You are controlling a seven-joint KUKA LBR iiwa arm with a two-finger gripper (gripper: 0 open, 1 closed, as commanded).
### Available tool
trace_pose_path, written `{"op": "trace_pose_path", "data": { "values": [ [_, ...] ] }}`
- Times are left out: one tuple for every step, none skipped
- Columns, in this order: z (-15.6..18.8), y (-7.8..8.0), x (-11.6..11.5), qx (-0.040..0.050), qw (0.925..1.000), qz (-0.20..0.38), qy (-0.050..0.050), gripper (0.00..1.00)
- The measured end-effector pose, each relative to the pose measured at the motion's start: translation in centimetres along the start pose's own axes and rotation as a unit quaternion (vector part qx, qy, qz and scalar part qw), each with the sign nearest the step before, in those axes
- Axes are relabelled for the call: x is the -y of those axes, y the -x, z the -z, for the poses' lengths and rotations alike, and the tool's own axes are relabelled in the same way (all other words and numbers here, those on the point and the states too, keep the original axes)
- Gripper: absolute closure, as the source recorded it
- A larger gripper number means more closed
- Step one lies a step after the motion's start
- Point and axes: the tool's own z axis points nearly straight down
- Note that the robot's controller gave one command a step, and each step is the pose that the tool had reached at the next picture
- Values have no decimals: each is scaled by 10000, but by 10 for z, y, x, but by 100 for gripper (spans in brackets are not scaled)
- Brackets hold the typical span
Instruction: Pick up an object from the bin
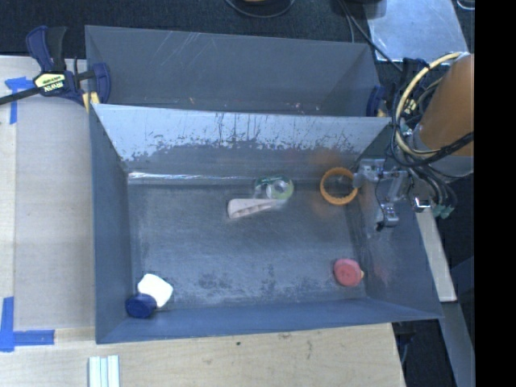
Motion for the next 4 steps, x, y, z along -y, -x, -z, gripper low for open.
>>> {"op": "trace_pose_path", "data": {
  "values": [
    [5, 1, -1, 32, 10000, 17, -6, 0],
    [-95, 50, 7, 58, 9998, -191, -9, 0],
    [-91, 55, -25, 37, 9995, 314, -11, 100],
    [-91, 55, -25, 37, 9995, 318, -11, 100]
  ]
}}
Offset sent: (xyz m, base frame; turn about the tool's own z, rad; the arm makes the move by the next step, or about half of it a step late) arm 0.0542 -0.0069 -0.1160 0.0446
